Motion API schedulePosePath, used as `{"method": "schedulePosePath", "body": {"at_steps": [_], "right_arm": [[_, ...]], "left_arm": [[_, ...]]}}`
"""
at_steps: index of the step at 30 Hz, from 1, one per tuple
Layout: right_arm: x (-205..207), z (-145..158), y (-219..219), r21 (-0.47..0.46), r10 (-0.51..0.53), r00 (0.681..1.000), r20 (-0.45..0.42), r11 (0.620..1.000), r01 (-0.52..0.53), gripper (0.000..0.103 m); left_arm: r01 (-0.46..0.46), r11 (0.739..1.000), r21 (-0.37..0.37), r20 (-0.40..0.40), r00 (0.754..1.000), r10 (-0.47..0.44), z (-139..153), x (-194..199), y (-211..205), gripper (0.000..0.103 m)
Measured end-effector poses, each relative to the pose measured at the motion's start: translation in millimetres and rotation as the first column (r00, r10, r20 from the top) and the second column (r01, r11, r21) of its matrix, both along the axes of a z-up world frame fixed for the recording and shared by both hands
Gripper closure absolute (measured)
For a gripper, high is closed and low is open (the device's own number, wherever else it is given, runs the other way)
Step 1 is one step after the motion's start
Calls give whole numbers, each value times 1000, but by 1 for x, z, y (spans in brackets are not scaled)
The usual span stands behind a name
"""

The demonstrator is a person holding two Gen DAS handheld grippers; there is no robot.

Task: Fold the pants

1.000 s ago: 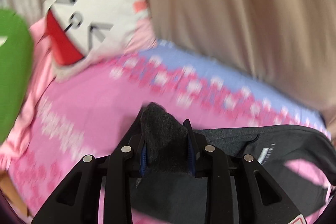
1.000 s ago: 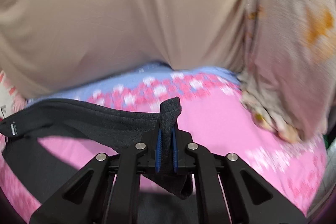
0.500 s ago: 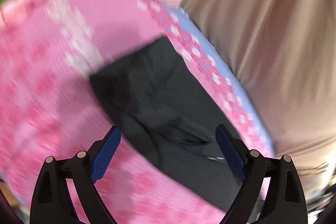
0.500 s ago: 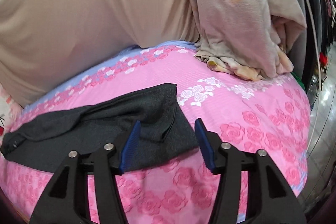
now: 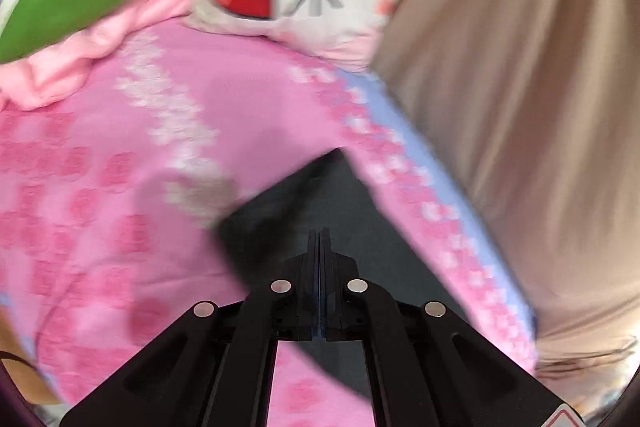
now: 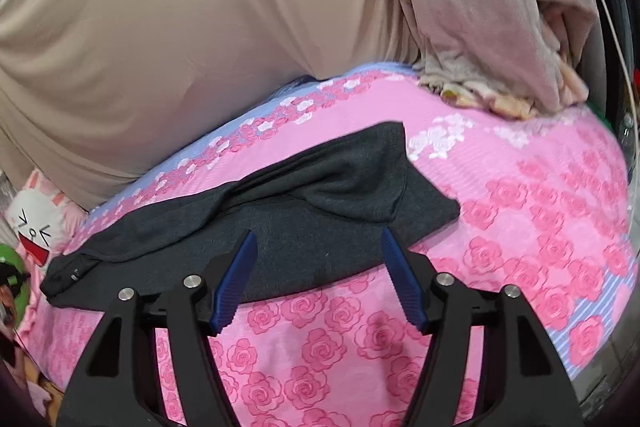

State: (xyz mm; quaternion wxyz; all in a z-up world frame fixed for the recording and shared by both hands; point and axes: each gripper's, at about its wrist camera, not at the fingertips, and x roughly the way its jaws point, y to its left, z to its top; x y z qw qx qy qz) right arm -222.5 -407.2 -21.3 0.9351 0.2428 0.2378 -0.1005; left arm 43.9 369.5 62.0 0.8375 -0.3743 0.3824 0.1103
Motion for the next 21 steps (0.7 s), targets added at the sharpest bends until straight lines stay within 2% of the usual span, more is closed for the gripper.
{"method": "schedulePosePath", "body": {"at_steps": [1, 2, 3, 4, 5, 8, 9, 12, 14, 16, 17, 18, 19, 20, 21], "right_arm": [[4, -2, -3, 24, -1, 1000, -3, 1000, 1, 41], [10, -3, -5, 53, -3, 1000, 1, 999, 3, 41], [15, -1, -4, 72, 2, 1000, 11, 997, -3, 41], [20, 0, -2, 83, 14, 1000, 20, 996, -16, 41], [28, 4, 2, 81, 33, 999, 22, 996, -35, 41], [58, 11, 11, 74, 81, 997, 1, 994, -81, 40], [69, 12, 14, 81, 95, 995, -9, 992, -94, 40], [105, 14, 16, 141, 128, 992, -16, 982, -125, 40], [131, 11, 18, 195, 153, 988, -24, 970, -145, 40], [153, 5, 21, 222, 168, 985, -46, 963, -154, 41], [169, -1, 25, 221, 170, 982, -83, 964, -148, 41], [180, -7, 27, 214, 157, 982, -108, 968, -131, 45], [187, -11, 30, 209, 151, 980, -129, 970, -122, 66], [195, -14, 32, 192, 139, 978, -155, 975, -108, 101], [195, -14, 33, 187, 134, 980, -146, 977, -106, 100]], "left_arm": [[24, 998, -53, -28, 999, -26, -9, 0, 0, 103], [51, 993, -110, -50, 997, -57, -18, 1, -3, 96], [84, 984, -159, -57, 994, -94, -26, 2, -10, 76], [107, 978, -178, -63, 991, -120, -29, 5, -18, 61], [119, 976, -183, -70, 989, -134, -32, 9, -26, 36], [156, 969, -192, -87, 981, -175, -40, 29, -50, 29], [162, 963, -218, -104, 977, -188, -46, 41, -56, 27], [121, 955, -271, -158, 973, -168, -67, 60, -60, 27], [90, 953, -288, -145, 980, -136, -72, 64, -60, 27], [92, 949, -300, -114, 985, -132, -68, 67, -58, 56], [89, 955, -283, -122, 984, -128, -67, 69, -56, 80], [91, 954, -285, -126, 983, -131, -68, 67, -54, 88], [101, 949, -300, -126, 981, -144, -69, 67, -51, 88], [107, 947, -304, -130, 980, -153, -69, 66, -49, 90], [108, 942, -317, -129, 979, -155, -68, 64, -45, 90]]}}
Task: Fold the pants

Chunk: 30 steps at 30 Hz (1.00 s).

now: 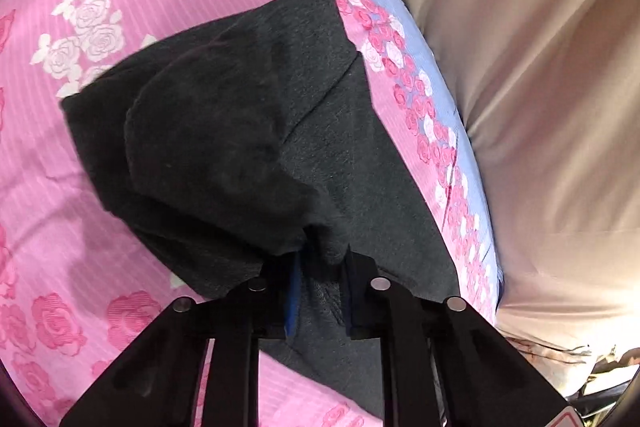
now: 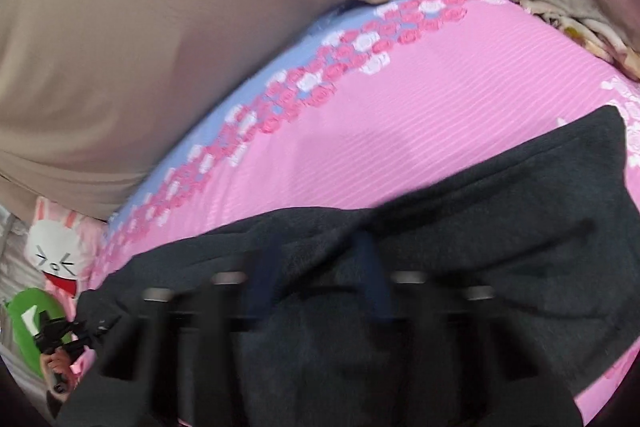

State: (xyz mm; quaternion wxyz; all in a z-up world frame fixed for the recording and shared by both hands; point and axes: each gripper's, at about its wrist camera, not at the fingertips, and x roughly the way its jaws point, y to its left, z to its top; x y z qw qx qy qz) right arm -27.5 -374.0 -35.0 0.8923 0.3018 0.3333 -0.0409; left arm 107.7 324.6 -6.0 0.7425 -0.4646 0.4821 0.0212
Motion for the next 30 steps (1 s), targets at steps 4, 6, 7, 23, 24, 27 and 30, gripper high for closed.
{"method": "schedulePosePath", "body": {"at_steps": [4, 6, 7, 23, 24, 27, 30], "right_arm": [[-45, 31, 10, -26, 36, 990, 134, 999, -33, 101], [-84, 36, 12, -56, 44, 987, 152, 998, -36, 101], [-93, 32, 12, -64, 36, 989, 140, 998, -27, 101], [-106, -18, 14, -59, -5, 999, 35, 998, 7, 95], [-107, -17, 13, -58, -7, 999, 45, 998, 10, 95], [-118, -7, 15, -74, 0, 996, 87, 997, 6, 95], [-127, -3, 15, -95, 6, 996, 89, 995, 3, 95]], "left_arm": [[55, 998, -30, 16, 998, -54, 12, -14, 11, 89], [83, 996, 20, 10, 996, -83, 18, -23, 16, 87], [95, 993, 63, 2, 995, -95, 18, -25, 17, 87], [108, 993, -47, 4, 994, -108, 7, -10, 14, 101], [95, 995, -37, 16, 995, -94, 11, -13, 16, 101], [68, 998, -3, 106, 992, -67, 45, -41, 27, 101], [24, 993, 119, 88, 996, -34, 64, -65, 42, 101]]}}
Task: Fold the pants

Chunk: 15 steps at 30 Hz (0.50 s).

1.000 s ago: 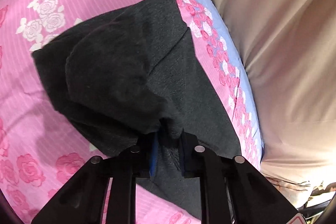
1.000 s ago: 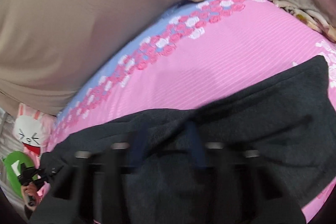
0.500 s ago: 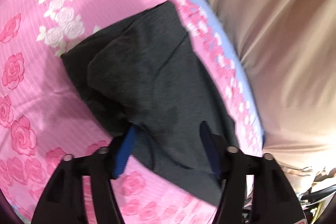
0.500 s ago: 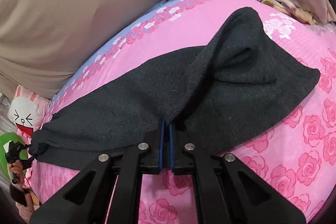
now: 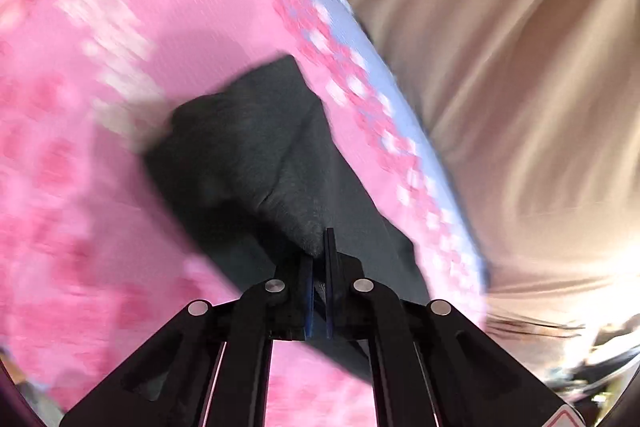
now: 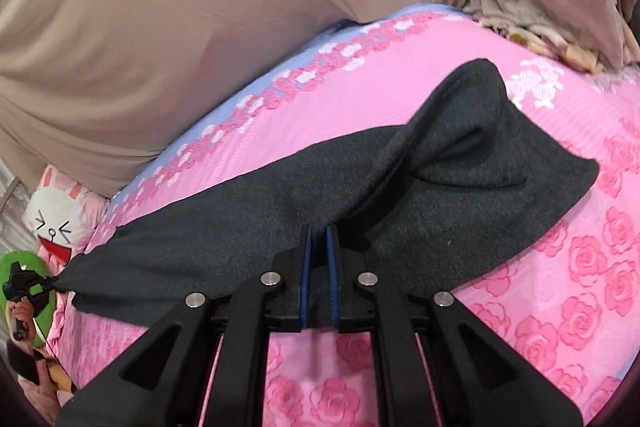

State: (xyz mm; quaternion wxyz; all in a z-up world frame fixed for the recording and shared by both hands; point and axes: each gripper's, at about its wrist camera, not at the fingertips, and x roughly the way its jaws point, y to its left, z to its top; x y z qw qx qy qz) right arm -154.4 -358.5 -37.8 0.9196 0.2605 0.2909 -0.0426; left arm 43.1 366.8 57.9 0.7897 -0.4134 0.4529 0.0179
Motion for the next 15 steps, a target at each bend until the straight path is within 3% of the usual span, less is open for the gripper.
{"method": "schedulePosePath", "body": {"at_steps": [3, 6, 7, 8, 10, 13, 15], "right_arm": [[-4, -15, -12, 25, -27, 998, -50, 999, 28, 95], [-12, -22, -31, 155, -55, 997, -47, 986, 62, 94], [-17, -19, -36, 157, -74, 997, -34, 984, 78, 89], [-19, -16, -38, 149, -85, 996, -29, 985, 88, 69], [-25, -6, -43, 111, -132, 991, -13, 985, 133, 44], [-17, 10, -50, 97, -140, 990, 5, 986, 139, 43], [7, 15, -53, 58, -127, 991, -28, 990, 129, 43]], "left_arm": [[-11, 994, 105, -148, 989, 27, -33, 5, 10, 101], [-16, 999, 51, -186, 982, 25, -64, 8, 11, 100], [-15, 999, 48, -180, 983, 24, -67, 8, 11, 100], [-23, 999, 47, -168, 985, 31, -68, 5, 12, 99], [-27, 998, 48, -162, 986, 35, -68, 7, 10, 98], [-26, 998, 58, -162, 986, 35, -66, 3, 10, 97], [-25, 997, 70, -163, 986, 37, -68, 8, 5, 97]]}}
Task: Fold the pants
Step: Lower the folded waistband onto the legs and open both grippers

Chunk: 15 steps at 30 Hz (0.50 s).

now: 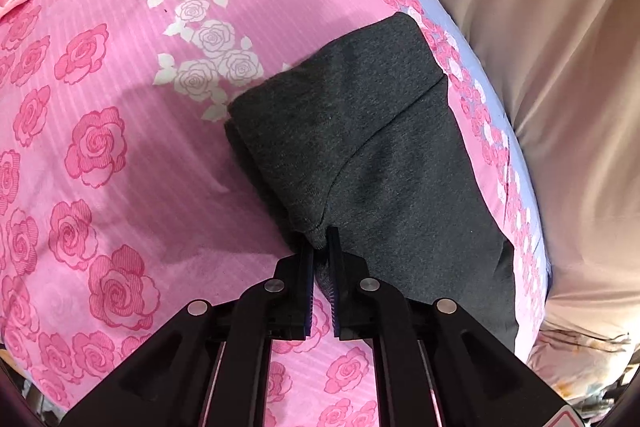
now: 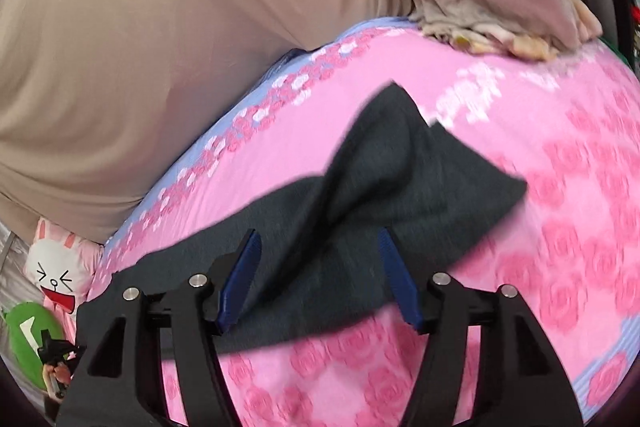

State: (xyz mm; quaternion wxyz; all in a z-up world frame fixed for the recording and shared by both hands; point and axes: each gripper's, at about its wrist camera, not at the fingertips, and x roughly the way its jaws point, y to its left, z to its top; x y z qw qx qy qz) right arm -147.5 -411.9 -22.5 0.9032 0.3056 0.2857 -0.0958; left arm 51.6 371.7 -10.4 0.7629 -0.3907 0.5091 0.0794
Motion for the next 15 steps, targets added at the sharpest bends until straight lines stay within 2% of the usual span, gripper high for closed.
{"method": "schedulePosePath", "body": {"at_steps": [2, 3, 4, 5, 6, 7, 8, 9, 10, 12, 13, 15], "right_arm": [[26, -4, -6, -44, -12, 998, -60, 999, 10, 45], [40, -10, -10, -76, -28, 994, -102, 997, 20, 53], [50, -13, -13, -100, -36, 991, -129, 995, 23, 89], [56, -11, -17, -95, -34, 992, -122, 995, 22, 101], [50, 1, -19, -48, -17, 999, -36, 999, 15, 101], [34, 22, -18, -28, -5, 996, 84, 1000, 7, 101], [18, 37, -17, -33, -1, 986, 165, 999, 6, 101], [2, 50, -16, -44, 0, 974, 225, 999, 10, 101], [-11, 55, -18, -50, -5, 970, 242, 999, 17, 101], [-12, 29, -32, -56, -24, 994, 107, 998, 30, 101], [-7, 0, -39, -45, -24, 1000, -8, 999, 24, 101], [-6, -32, -43, 0, -20, 995, -101, 1000, 21, 101]], "left_arm": [[-2, 1000, 4, -2, 1000, 2, 0, 2, 1, 97], [-5, 1000, 4, -3, 1000, 5, 0, 1, 3, 96], [-7, 1000, 3, -4, 1000, 7, -1, 1, 1, 96], [-7, 1000, 2, -6, 1000, 7, -1, 1, 2, 96], [-11, 1000, -2, -11, 1000, 11, -1, 1, 3, 95], [-14, 1000, -7, -14, 1000, 13, -1, 1, 4, 95], [-14, 1000, -9, -19, 1000, 13, -1, 1, 4, 95], [-15, 1000, -11, -21, 1000, 14, -1, 0, 5, 95], [-14, 1000, -11, -21, 1000, 14, -1, 0, 5, 95], [0, 1000, 8, -17, 1000, 0, -1, 1, 4, 95], [6, 1000, 17, -15, 1000, -5, 0, 2, 3, 95], [6, 1000, 27, -14, 1000, -5, 1, 2, 2, 94]]}}
